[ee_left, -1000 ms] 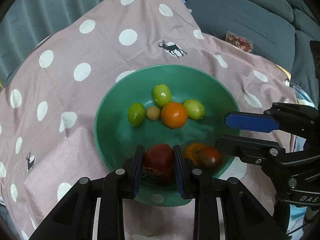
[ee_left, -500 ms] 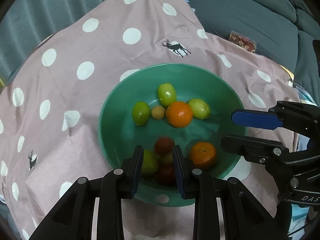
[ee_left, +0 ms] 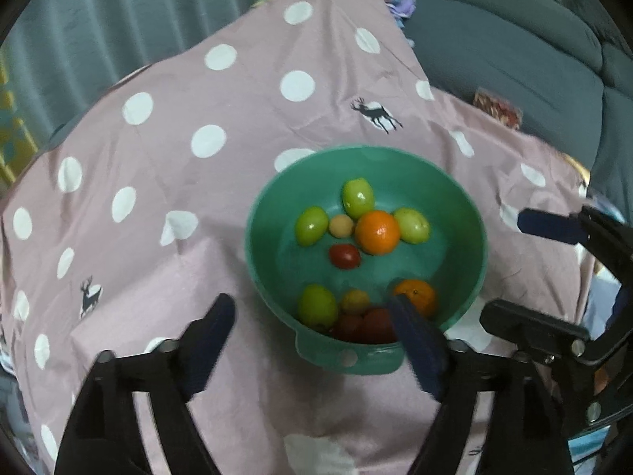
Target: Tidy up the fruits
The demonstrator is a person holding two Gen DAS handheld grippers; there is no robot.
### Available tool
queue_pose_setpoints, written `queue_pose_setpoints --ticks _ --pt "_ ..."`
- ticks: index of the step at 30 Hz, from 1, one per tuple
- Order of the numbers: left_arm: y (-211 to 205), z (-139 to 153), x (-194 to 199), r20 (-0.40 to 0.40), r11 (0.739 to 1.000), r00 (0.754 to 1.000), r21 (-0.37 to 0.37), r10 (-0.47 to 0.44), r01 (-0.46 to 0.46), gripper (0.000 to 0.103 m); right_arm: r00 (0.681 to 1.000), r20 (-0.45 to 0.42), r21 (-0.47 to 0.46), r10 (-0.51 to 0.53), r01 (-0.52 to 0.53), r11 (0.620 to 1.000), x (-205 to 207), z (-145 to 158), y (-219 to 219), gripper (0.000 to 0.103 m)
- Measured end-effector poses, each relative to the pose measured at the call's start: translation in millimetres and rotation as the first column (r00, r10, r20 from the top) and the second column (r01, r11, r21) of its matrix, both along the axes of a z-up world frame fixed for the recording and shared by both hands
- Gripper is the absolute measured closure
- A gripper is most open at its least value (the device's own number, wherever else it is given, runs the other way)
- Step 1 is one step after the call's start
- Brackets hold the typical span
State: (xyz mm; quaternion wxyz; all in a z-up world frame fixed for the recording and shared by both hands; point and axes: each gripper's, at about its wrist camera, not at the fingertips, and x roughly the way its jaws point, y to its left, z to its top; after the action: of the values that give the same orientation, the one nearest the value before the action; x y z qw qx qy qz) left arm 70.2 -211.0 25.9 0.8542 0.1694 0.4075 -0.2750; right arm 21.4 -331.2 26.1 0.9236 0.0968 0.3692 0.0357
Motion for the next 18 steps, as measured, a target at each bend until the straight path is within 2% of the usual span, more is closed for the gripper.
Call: queue_pose_setpoints --ticks 2,5,8,12,13,16,17,18 --pt "4 7 -2 0.012 1.000 1.000 -0.014 0.020 -0.019 0.010 1.000 -0.010 -0.013 -0.007 0.007 1.000 -4 4 0 0.008" --pt "10 19 -6 0.012 0.998 0.999 -0.025 0.053 -0.053 0.008 1.000 -0.028 -0.025 -0.011 0.010 1.000 -11 10 -1 0.003" --pt "16 32 -10 0.025 0.996 0.996 -0.033 0.081 -0.080 0.008 0.999 -0.037 -0.014 0.002 -0.002 1.000 -17 19 0 0.002" --pt "24 53 -17 0.025 0.989 0.992 -0.093 0.121 -0.118 0.007 1.000 -0.027 -0.051 0.009 -0.010 0.999 -23 36 3 0.002" --pt "25 56 -18 0.028 0.987 0.989 -0.085 0.143 -0.140 0.004 1.000 -0.026 -0.062 0.009 -0.010 0.998 -24 39 4 0.001" --pt "20 64 -24 0.106 0.967 0.963 0.030 0.249 -0.254 0.001 1.000 -0.015 -0.091 0.018 -0.019 0.996 -30 50 7 0.001" --pt "20 65 -24 0.105 0.967 0.963 0.042 0.246 -0.252 0.001 1.000 -0.010 -0.096 0.021 -0.022 0.995 -32 52 8 0.001" --pt "20 66 -26 0.081 0.973 0.970 0.019 0.229 -0.231 0.001 1.000 -0.004 -0.097 0.026 -0.026 0.995 -35 55 9 0.001"
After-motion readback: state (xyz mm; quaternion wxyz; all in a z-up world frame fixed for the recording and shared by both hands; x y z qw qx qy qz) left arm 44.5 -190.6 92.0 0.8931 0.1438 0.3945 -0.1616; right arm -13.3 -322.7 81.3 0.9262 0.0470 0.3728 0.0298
